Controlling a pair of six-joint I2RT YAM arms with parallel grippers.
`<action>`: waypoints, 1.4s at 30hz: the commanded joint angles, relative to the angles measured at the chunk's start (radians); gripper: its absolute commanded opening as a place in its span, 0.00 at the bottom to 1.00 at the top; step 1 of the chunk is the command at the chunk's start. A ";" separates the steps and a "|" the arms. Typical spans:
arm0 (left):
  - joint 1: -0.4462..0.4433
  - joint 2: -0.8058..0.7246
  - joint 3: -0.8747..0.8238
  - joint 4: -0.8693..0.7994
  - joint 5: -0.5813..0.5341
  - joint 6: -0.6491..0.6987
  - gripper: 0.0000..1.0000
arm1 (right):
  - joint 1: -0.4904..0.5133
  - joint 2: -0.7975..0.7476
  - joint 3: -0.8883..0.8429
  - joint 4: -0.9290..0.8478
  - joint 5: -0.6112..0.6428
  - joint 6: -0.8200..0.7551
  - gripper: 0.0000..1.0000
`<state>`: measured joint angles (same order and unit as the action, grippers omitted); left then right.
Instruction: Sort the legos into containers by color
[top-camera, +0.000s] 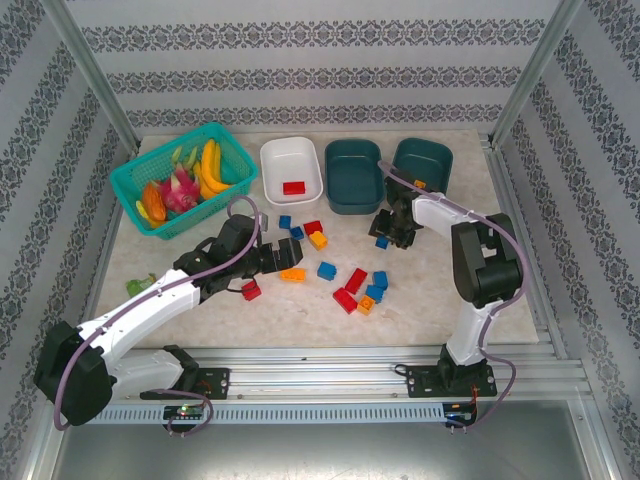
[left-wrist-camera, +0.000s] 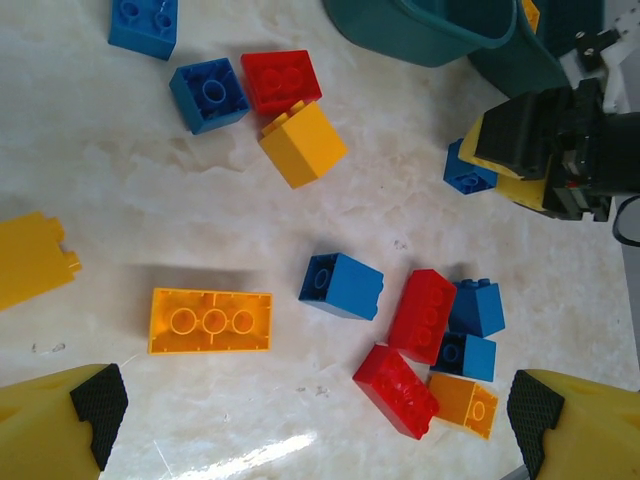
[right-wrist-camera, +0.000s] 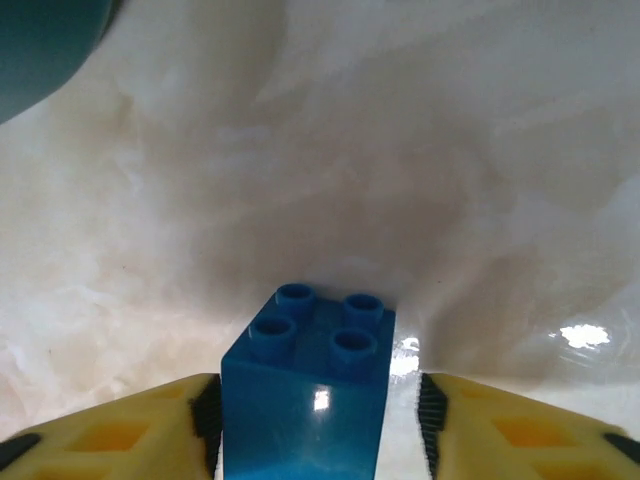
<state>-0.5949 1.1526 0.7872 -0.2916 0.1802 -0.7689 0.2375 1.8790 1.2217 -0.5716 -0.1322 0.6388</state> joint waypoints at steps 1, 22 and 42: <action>-0.011 0.006 0.009 0.052 0.005 -0.014 1.00 | -0.008 0.022 0.026 0.003 0.010 -0.004 0.45; 0.113 0.345 0.481 -0.008 0.145 -0.054 1.00 | 0.125 0.070 0.513 -0.191 0.119 -0.082 0.25; 0.234 0.658 0.759 0.038 0.249 -0.044 0.99 | 0.054 0.690 1.272 -0.461 -0.007 -0.071 0.49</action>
<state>-0.3698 1.8305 1.5295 -0.2546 0.4187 -0.8204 0.3027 2.5912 2.4378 -0.9836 -0.1135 0.5724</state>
